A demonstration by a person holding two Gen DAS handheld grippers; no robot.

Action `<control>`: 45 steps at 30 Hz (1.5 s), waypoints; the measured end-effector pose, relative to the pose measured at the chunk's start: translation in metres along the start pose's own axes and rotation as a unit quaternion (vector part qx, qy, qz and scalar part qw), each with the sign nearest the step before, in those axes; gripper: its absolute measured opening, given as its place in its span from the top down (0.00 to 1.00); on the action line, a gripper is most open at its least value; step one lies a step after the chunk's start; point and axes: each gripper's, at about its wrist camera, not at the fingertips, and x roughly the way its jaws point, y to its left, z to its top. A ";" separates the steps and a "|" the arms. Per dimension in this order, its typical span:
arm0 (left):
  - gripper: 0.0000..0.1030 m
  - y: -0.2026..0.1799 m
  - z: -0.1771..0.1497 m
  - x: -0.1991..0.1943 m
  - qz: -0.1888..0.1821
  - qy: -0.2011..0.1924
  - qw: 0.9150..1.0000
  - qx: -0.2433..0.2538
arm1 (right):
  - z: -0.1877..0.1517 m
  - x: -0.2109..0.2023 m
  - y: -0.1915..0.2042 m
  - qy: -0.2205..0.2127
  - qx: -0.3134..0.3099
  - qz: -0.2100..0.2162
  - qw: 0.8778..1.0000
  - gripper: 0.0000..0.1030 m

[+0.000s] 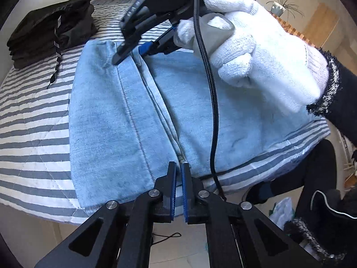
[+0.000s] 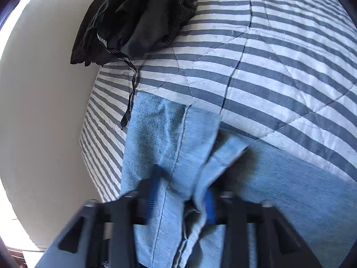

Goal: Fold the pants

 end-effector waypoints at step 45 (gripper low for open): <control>0.46 -0.053 0.102 -0.019 0.209 -0.164 0.961 -0.077 | -0.058 -0.144 0.040 -0.083 0.040 0.085 0.992 0.94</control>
